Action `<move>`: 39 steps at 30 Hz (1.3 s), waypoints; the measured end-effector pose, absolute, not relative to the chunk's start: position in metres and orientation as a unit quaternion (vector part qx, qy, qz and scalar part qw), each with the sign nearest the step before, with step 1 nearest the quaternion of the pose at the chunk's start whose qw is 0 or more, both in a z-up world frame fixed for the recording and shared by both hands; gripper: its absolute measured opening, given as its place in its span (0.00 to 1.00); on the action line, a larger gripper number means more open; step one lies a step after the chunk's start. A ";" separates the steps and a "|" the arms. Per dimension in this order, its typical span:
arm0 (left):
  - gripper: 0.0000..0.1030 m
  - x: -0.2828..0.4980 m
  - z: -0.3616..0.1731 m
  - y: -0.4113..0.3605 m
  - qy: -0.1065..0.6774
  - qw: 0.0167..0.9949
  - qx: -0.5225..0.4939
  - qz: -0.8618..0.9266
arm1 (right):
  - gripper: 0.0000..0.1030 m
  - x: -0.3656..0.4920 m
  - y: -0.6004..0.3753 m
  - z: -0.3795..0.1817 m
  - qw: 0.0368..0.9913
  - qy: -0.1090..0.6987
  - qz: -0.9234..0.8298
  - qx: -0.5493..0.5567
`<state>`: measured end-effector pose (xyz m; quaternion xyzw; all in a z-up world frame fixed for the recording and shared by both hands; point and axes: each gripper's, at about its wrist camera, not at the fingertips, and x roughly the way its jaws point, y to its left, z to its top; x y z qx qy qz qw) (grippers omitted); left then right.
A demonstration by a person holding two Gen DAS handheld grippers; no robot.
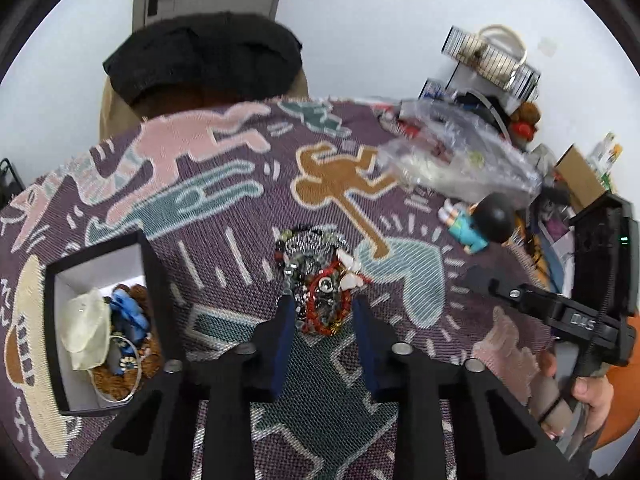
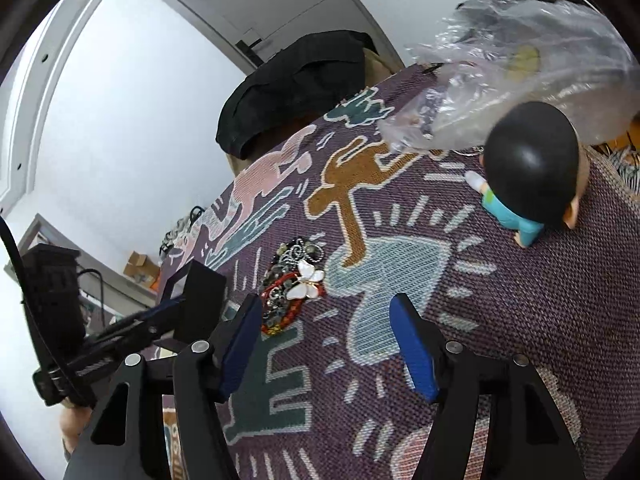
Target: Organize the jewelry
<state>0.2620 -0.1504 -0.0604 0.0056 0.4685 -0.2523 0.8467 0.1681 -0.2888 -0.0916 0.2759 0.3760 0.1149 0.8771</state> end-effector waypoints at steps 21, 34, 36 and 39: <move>0.23 0.290 -0.114 -0.174 0.523 0.825 -0.005 -0.215 | 0.62 0.166 -0.291 -0.104 0.882 0.373 0.113 0.265; 0.07 0.282 -0.095 -0.163 0.493 0.839 -0.012 -0.231 | 0.61 0.185 -0.270 -0.106 0.875 0.394 0.121 0.254; 0.07 0.279 -0.083 -0.159 0.482 0.844 -0.017 -0.235 | 0.61 0.191 -0.263 -0.102 0.875 0.398 0.125 0.247; 0.07 0.275 -0.067 -0.151 0.468 0.850 -0.023 -0.241 | 0.61 0.200 -0.252 -0.098 0.874 0.404 0.131 0.237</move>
